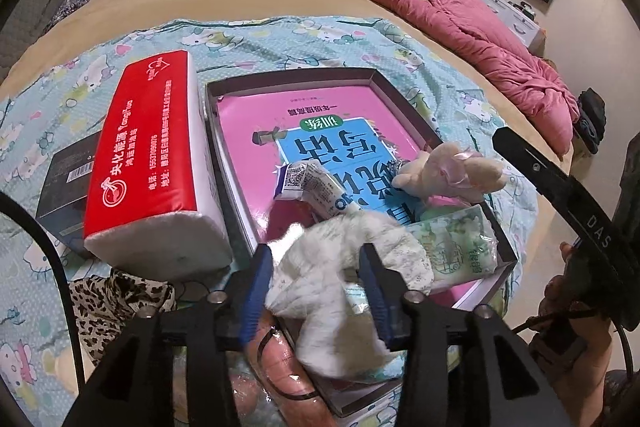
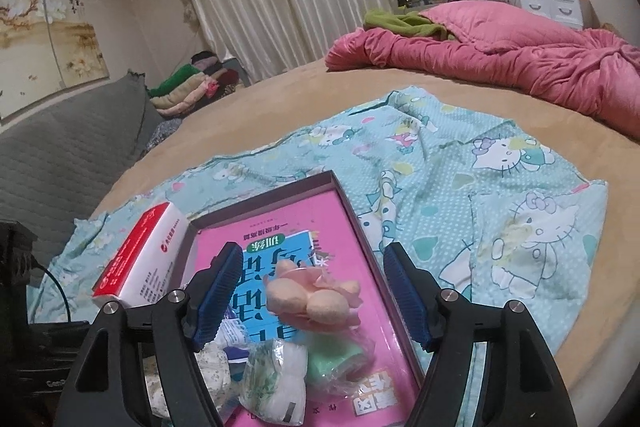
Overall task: Organize soft objects
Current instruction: 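Open both tools to release scrunchie and pink bear into tray, then withdraw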
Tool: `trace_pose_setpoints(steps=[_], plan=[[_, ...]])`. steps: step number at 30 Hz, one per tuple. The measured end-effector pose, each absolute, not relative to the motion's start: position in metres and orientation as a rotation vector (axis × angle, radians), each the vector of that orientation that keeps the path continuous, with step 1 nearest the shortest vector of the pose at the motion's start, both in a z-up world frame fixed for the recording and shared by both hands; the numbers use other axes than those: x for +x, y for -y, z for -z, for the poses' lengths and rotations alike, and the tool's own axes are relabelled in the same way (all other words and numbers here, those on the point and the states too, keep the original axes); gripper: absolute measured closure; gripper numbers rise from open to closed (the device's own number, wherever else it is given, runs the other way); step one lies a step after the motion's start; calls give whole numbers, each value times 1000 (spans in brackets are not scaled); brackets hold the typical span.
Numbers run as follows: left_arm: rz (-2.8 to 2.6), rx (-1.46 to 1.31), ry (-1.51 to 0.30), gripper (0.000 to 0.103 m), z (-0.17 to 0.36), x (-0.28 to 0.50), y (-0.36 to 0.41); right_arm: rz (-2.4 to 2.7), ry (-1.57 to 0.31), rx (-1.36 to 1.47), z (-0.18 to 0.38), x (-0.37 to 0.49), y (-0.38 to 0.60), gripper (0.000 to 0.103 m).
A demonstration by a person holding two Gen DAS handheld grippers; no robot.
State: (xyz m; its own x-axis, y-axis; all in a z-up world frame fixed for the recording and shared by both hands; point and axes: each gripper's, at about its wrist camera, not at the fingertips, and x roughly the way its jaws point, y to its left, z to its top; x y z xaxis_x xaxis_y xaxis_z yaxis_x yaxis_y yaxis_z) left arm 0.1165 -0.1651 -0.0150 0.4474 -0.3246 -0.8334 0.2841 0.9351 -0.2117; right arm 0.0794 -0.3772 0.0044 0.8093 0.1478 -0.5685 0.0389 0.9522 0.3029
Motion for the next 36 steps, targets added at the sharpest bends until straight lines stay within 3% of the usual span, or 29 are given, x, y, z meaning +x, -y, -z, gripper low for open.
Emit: trace_pose_setpoints(steps=[5, 9, 16, 36], plan=[[372, -38, -1036, 54, 11, 114, 165, -51, -629, 300, -6, 77, 375, 26], [360, -27, -1028, 41, 6, 111, 162, -46, -629, 292, -8, 75, 374, 26], [334, -11, -1008, 30, -6, 104, 152, -40, -609, 269, -18, 67, 367, 24], [311, 6, -949, 22, -41, 76, 124, -66, -544, 207, -66, 36, 326, 23]])
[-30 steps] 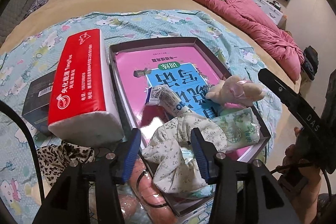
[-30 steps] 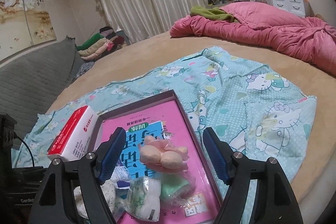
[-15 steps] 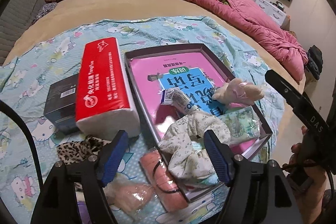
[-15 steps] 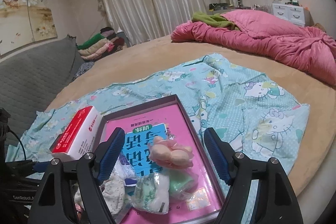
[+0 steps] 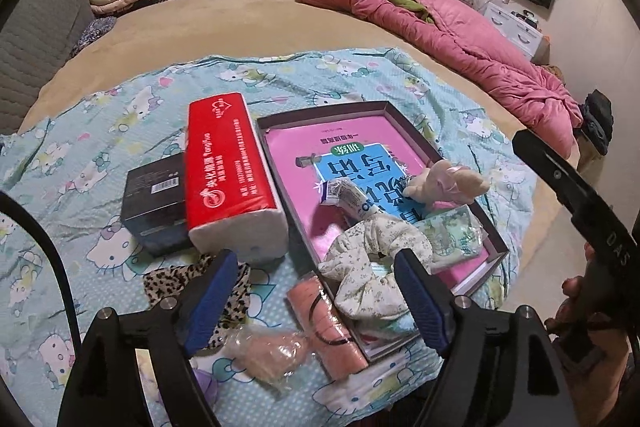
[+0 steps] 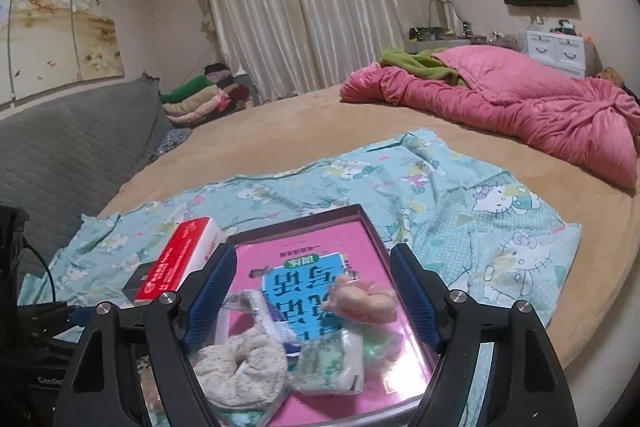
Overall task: Organize soft objects
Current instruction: 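Open both tools to release scrunchie and pink bear into tray, then withdraw, then move both tools from the tray toward the cream bear and clear bag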
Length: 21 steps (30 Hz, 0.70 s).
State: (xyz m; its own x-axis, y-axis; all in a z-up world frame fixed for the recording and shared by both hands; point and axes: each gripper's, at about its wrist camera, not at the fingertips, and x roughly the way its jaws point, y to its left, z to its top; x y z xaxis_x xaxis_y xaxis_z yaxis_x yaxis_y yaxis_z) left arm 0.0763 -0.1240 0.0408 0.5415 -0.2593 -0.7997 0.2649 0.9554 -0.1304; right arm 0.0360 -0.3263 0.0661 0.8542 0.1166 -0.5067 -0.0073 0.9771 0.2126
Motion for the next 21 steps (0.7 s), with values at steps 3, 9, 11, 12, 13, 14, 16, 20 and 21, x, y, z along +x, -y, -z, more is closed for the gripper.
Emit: trace_pose_setpoints(steps=[3, 9, 11, 12, 13, 14, 16, 20, 21], plan=[[295, 19, -934, 21, -46, 71, 118, -79, -545, 192, -70, 31, 316, 23], [284, 14, -918, 21, -57, 65, 105, -115, -542, 171, -82, 23, 296, 23], [280, 14, -914, 21, -61, 62, 101, -129, -538, 165, -87, 21, 290, 23], [278, 12, -911, 21, -62, 61, 98, -133, -538, 159, -88, 19, 287, 23], [276, 11, -911, 21, -64, 60, 95, -139, -539, 152, -90, 19, 284, 23], [272, 11, -912, 21, -64, 60, 93, -143, -541, 146, -91, 18, 282, 23], [265, 7, -911, 21, -67, 59, 88, -149, -540, 140, -93, 17, 277, 23], [245, 2, -903, 21, -73, 57, 78, -169, -542, 127, -97, 13, 268, 23], [241, -2, -901, 21, -74, 57, 75, -172, -540, 121, -99, 11, 266, 23]])
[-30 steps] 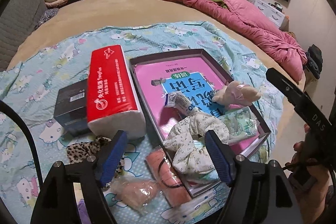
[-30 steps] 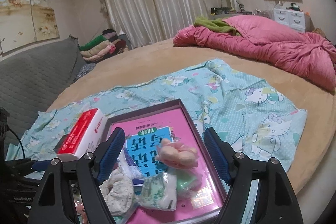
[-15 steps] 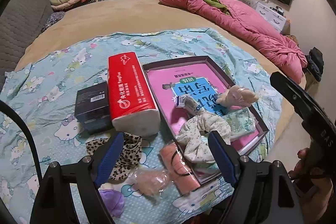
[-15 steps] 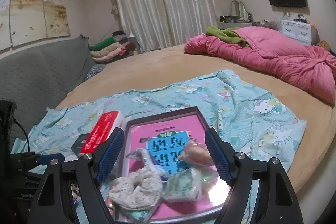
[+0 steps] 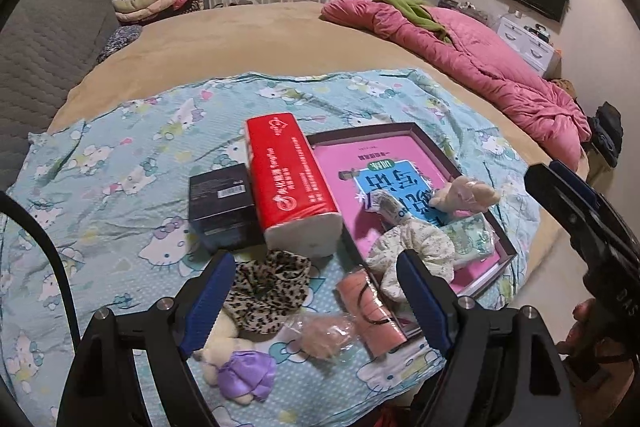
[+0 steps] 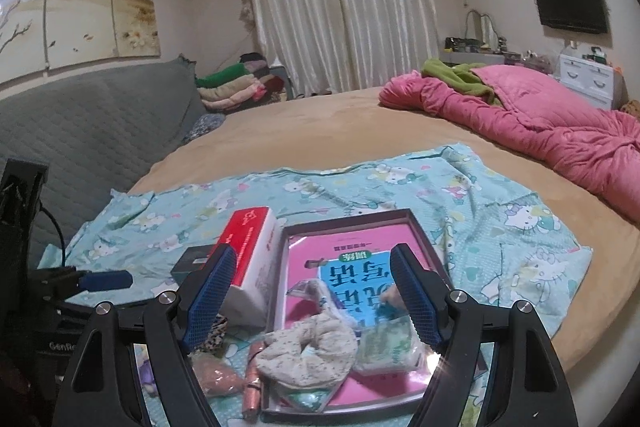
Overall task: Organize soft objects
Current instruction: 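Move both tools from the tray toward the cream bear and clear bag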
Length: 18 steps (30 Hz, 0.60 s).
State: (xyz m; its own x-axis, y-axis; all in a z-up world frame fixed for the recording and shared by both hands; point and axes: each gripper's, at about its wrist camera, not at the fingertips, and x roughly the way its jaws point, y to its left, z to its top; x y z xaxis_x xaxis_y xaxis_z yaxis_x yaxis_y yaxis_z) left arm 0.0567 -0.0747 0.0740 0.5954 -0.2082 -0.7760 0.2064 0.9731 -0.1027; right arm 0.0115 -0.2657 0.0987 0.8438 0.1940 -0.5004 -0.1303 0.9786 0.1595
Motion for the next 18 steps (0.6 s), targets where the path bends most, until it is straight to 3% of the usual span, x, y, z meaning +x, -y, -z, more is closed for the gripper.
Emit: trace_pose_setpoints(steps=[18], plan=[[132, -67, -936, 21, -66, 46, 6, -315, -585, -3, -96, 0, 210, 23]])
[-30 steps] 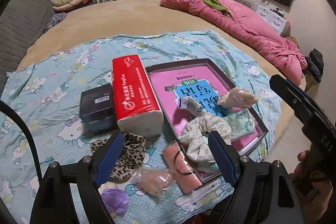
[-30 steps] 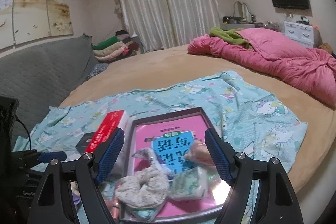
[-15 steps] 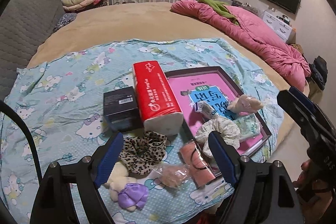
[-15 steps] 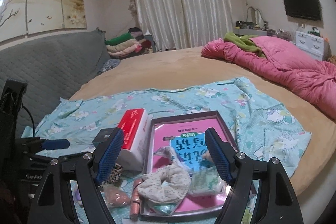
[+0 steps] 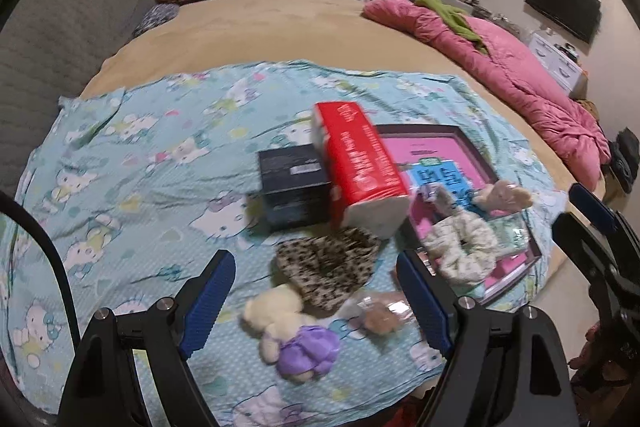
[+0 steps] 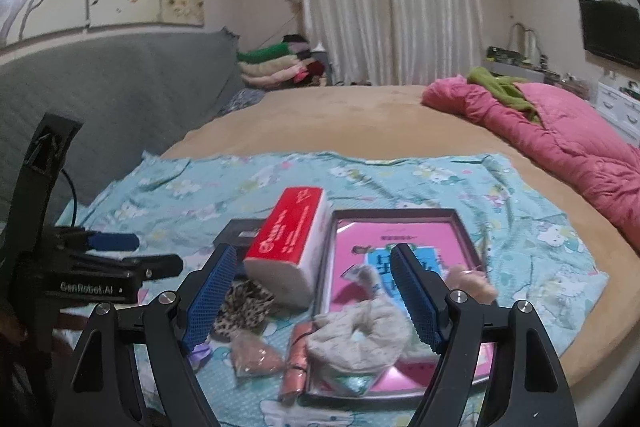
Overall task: Organize soft objects
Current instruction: 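Move both tools from the tray toward the cream bear and clear bag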
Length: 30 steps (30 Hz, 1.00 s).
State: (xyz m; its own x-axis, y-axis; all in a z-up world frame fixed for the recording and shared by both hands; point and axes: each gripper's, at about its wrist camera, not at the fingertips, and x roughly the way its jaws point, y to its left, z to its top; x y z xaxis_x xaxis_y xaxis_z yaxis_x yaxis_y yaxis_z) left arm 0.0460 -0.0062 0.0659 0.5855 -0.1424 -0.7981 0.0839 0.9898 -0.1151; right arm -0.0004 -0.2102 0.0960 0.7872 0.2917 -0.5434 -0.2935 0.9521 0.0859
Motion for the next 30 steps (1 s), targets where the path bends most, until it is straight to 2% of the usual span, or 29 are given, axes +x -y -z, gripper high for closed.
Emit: trace_pose_setpoints(steps=[10, 30], plan=[[72, -111, -982, 21, -43, 41, -29, -369, -631, -60, -79, -1, 184, 23], [93, -68, -1084, 21, 8, 36, -18, -431, -750, -178, -33, 4, 154, 23]])
